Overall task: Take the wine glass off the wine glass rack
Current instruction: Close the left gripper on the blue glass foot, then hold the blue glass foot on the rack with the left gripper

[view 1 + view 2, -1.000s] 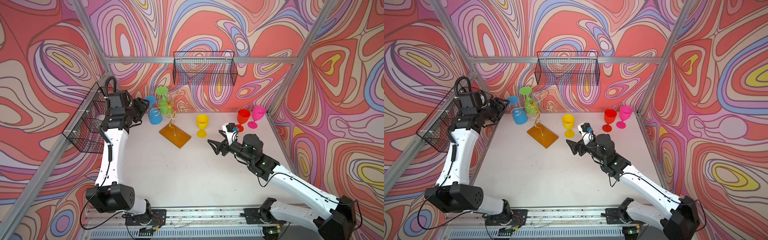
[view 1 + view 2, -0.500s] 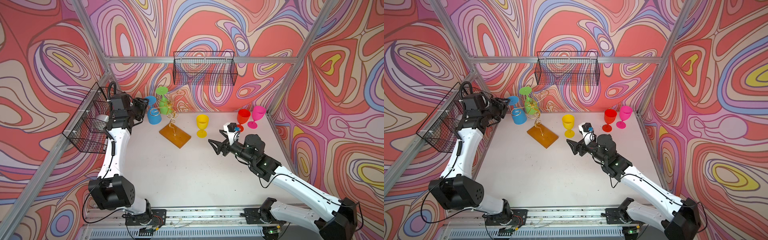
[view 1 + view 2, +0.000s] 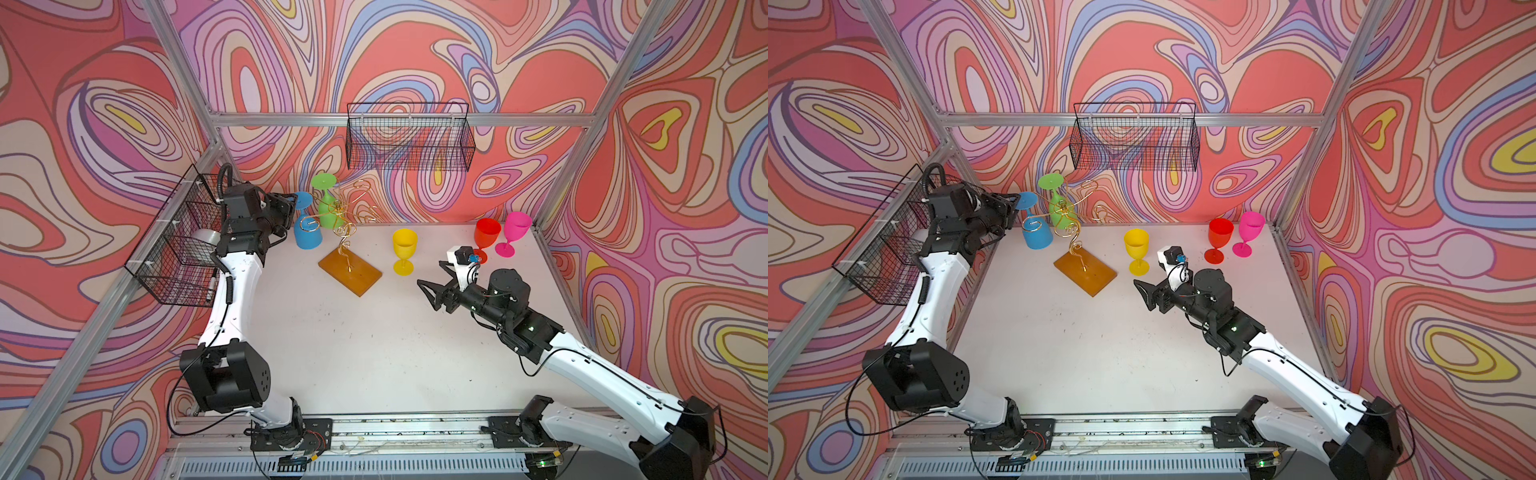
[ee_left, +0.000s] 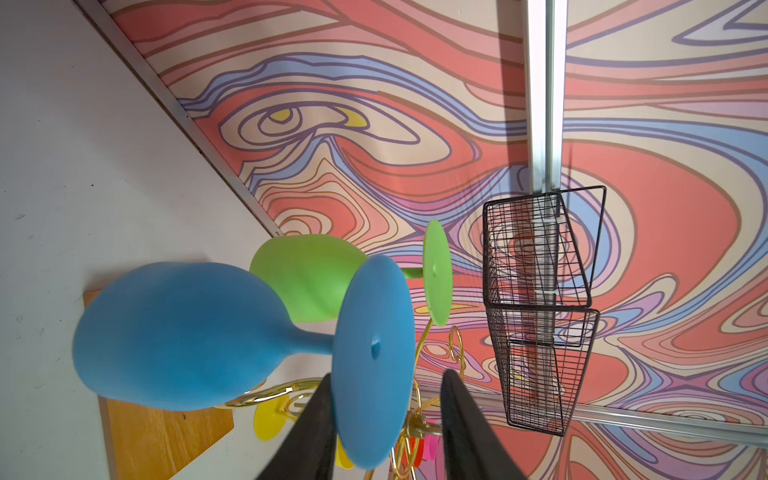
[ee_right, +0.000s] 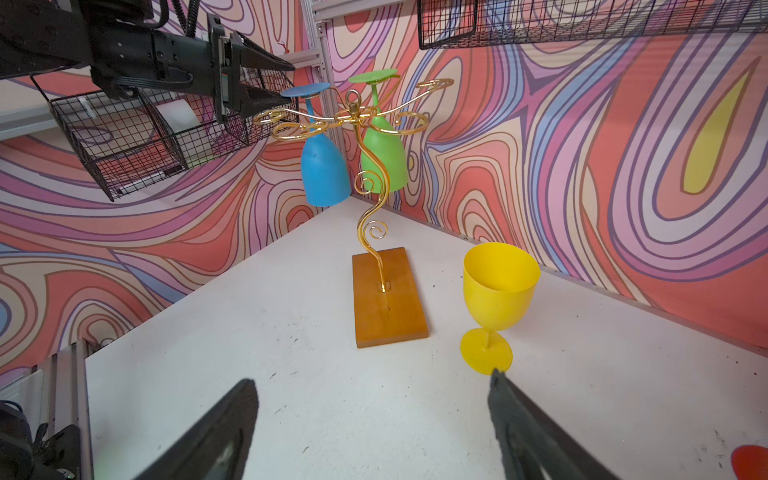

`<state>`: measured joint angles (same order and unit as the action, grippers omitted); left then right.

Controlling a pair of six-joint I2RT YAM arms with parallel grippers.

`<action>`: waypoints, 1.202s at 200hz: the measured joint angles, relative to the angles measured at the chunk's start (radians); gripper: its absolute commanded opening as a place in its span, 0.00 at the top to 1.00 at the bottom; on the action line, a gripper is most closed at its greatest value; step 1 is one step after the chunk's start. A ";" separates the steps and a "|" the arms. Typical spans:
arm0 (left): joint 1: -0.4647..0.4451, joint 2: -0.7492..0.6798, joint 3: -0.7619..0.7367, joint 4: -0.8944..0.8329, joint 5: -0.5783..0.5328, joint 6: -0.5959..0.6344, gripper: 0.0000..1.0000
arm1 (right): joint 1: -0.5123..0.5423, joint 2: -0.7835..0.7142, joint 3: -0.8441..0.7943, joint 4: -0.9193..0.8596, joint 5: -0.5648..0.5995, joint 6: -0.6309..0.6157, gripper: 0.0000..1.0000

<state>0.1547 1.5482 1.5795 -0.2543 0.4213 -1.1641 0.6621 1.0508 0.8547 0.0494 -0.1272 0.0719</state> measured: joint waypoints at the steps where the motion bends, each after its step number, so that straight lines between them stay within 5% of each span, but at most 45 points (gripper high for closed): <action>1: 0.000 0.000 0.000 0.000 0.000 0.000 0.66 | 0.000 0.000 0.000 0.000 0.000 0.000 0.09; 157: 0.003 0.000 -0.050 0.058 -0.014 -0.048 0.80 | 0.000 -0.011 0.000 -0.016 0.001 0.005 0.11; 240: 0.004 0.000 -0.082 0.132 -0.022 -0.113 0.97 | 0.000 -0.016 0.000 -0.020 0.001 0.008 0.11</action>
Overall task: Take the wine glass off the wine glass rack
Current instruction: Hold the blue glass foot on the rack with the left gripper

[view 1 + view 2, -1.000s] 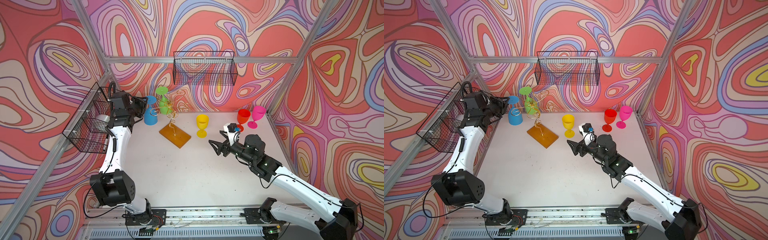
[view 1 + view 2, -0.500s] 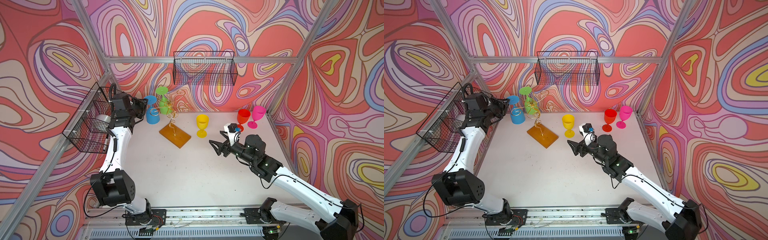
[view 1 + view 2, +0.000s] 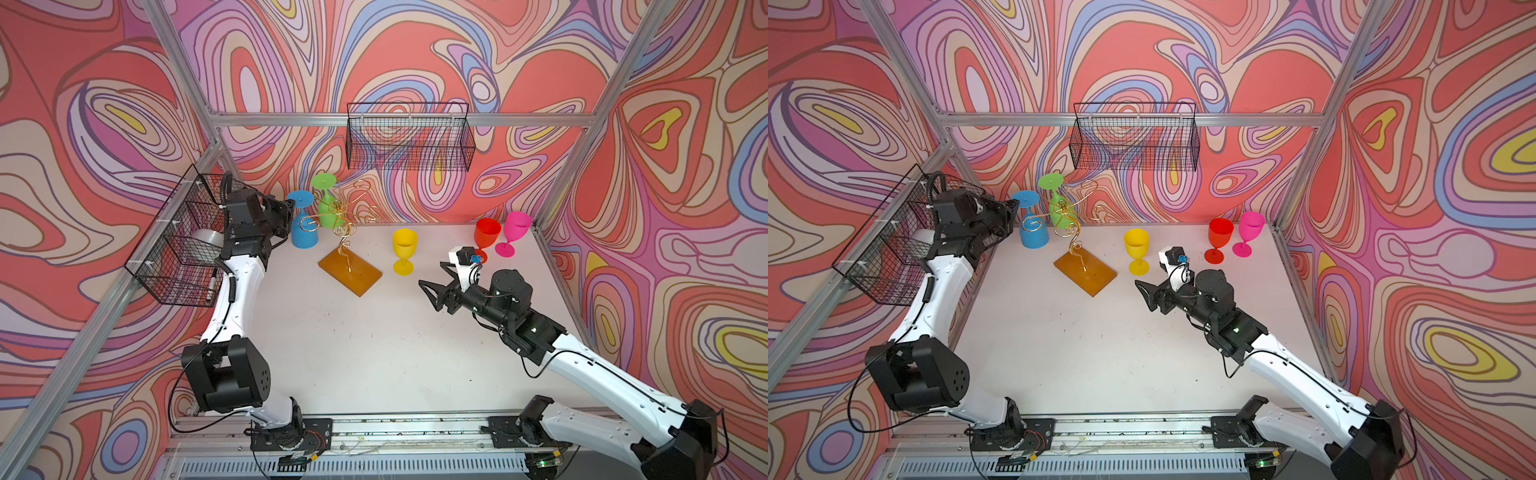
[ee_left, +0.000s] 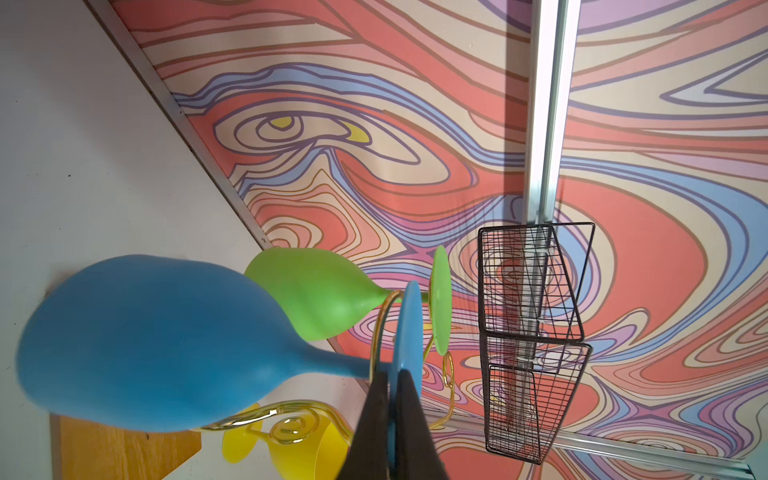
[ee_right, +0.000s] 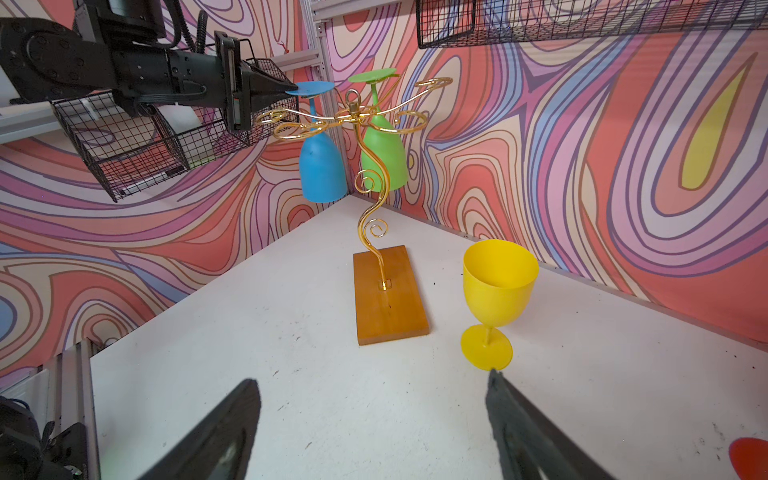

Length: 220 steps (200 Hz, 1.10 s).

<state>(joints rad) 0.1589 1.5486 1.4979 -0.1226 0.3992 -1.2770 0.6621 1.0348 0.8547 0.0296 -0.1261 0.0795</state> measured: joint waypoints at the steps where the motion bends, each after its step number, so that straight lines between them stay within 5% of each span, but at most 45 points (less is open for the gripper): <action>1: 0.000 0.000 0.000 0.000 0.000 0.000 0.97 | 0.000 0.000 0.000 0.000 0.000 0.000 0.11; 220: 0.001 -0.039 0.000 0.000 -0.029 -0.006 1.00 | 0.000 0.000 0.000 -0.001 -0.001 0.005 0.11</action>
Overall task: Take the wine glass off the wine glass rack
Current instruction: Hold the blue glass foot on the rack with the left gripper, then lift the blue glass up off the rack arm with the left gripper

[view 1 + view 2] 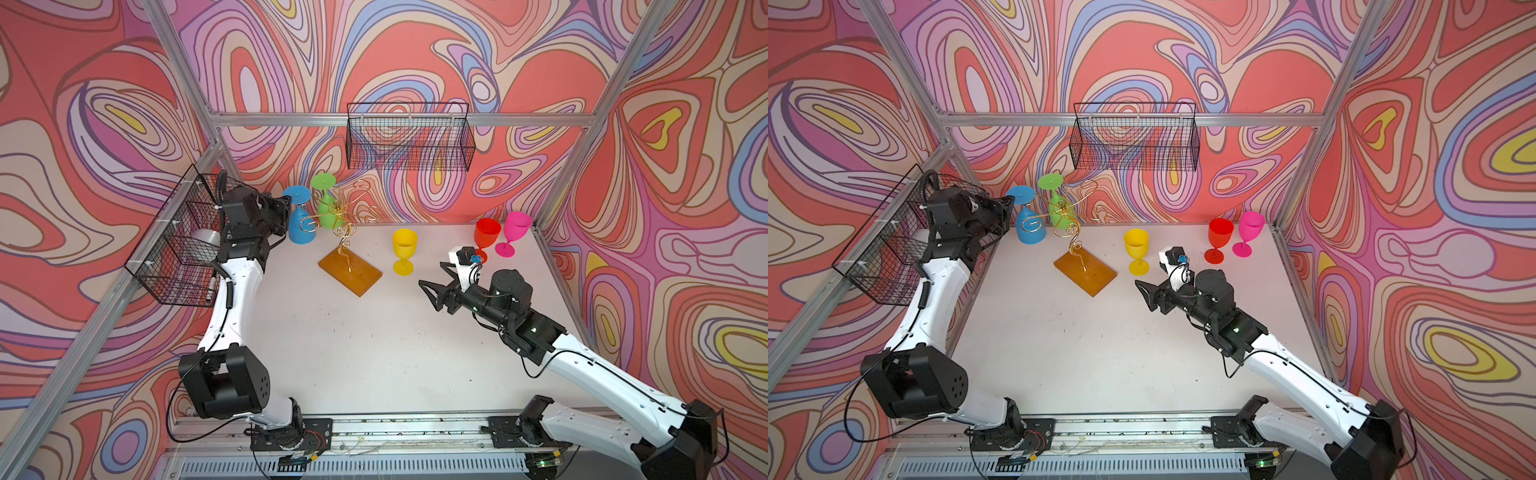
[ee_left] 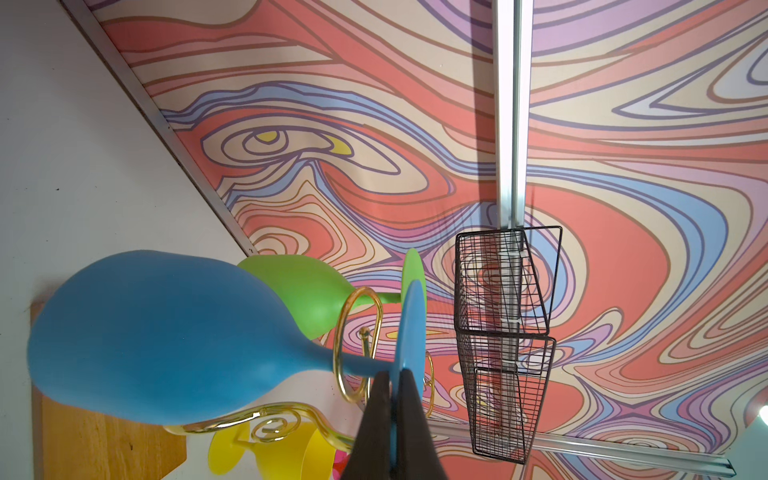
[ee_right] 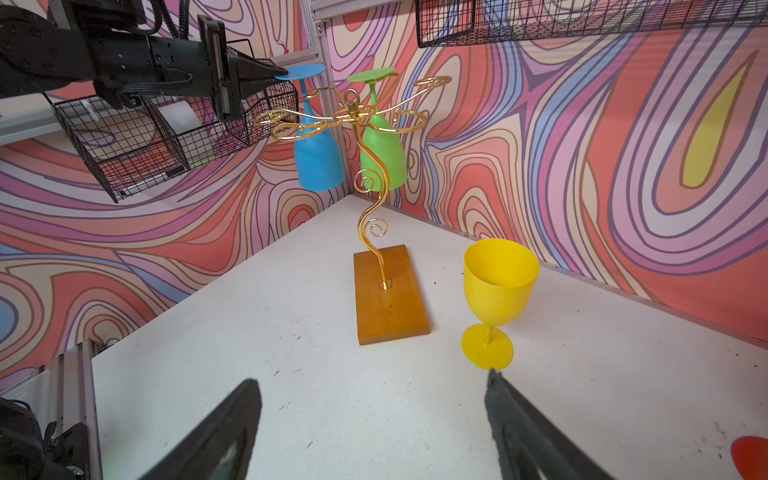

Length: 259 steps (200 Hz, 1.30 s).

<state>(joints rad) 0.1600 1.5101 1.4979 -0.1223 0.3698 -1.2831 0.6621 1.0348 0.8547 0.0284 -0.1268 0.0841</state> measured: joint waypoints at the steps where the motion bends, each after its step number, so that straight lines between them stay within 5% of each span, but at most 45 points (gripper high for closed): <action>1: 0.000 0.000 0.000 0.000 0.000 0.000 1.00 | 0.000 0.000 0.000 0.000 0.000 0.000 0.11; 259: -0.028 0.141 0.140 0.010 0.019 0.025 1.00 | 0.000 0.000 0.000 -0.023 0.000 -0.001 0.12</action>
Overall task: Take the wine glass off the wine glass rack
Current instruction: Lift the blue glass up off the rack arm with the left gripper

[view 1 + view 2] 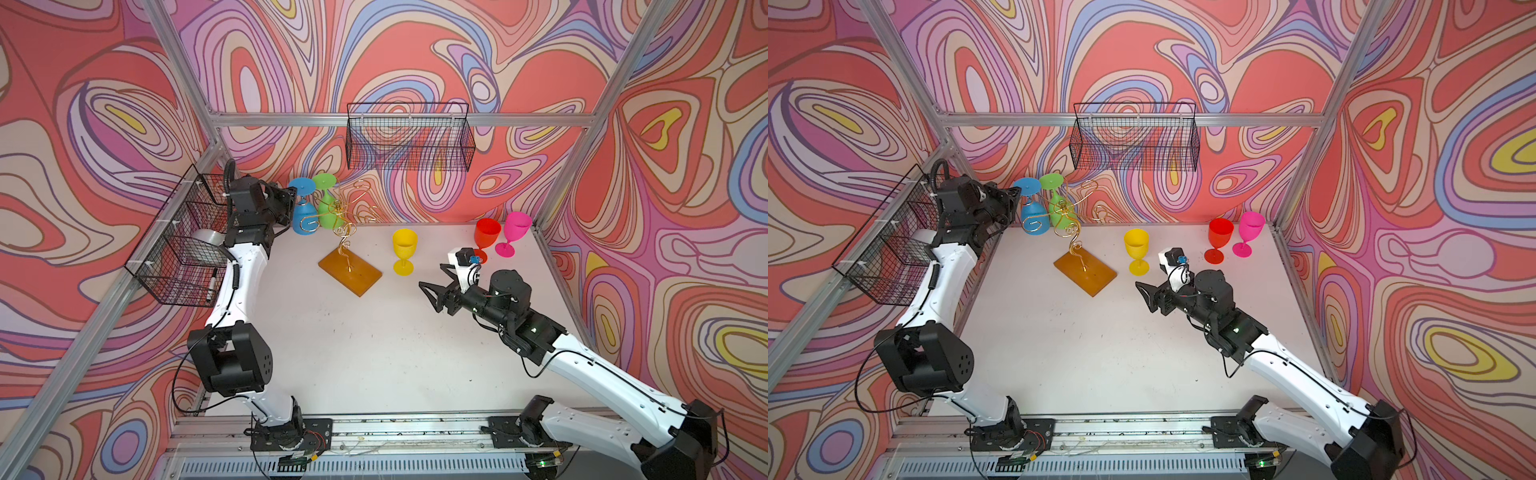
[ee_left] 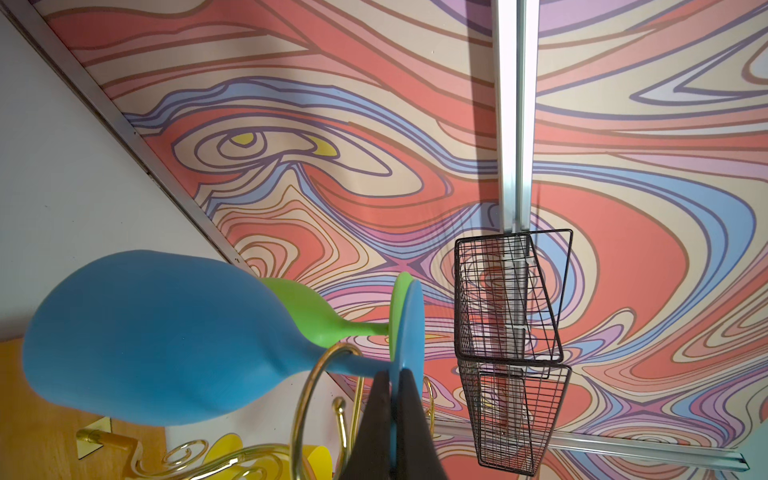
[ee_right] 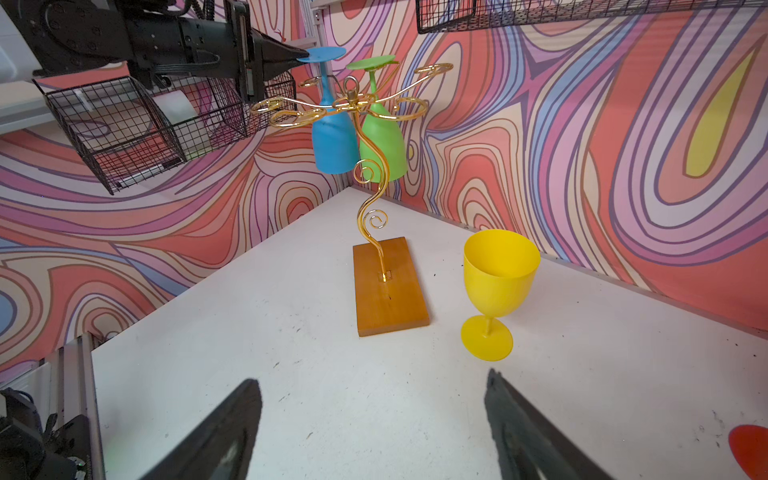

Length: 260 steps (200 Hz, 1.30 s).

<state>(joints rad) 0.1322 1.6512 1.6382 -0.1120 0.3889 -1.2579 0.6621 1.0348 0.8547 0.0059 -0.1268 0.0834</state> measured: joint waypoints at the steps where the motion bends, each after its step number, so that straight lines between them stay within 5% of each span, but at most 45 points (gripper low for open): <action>1: -0.001 0.000 0.000 0.000 0.000 0.000 1.00 | 0.000 0.000 0.000 0.000 0.000 0.000 0.12; 125: -0.042 -0.035 -0.078 0.012 0.000 0.027 1.00 | 0.000 -0.005 0.000 0.000 -0.003 0.001 0.12; 260: -0.002 -0.277 -0.267 0.009 0.008 0.035 1.00 | 0.001 -0.027 0.000 0.000 -0.019 0.015 0.12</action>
<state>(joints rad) 0.1303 1.3746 1.3716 -0.1028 0.3973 -1.2232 0.6628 1.0077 0.8547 0.0063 -0.1463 0.0986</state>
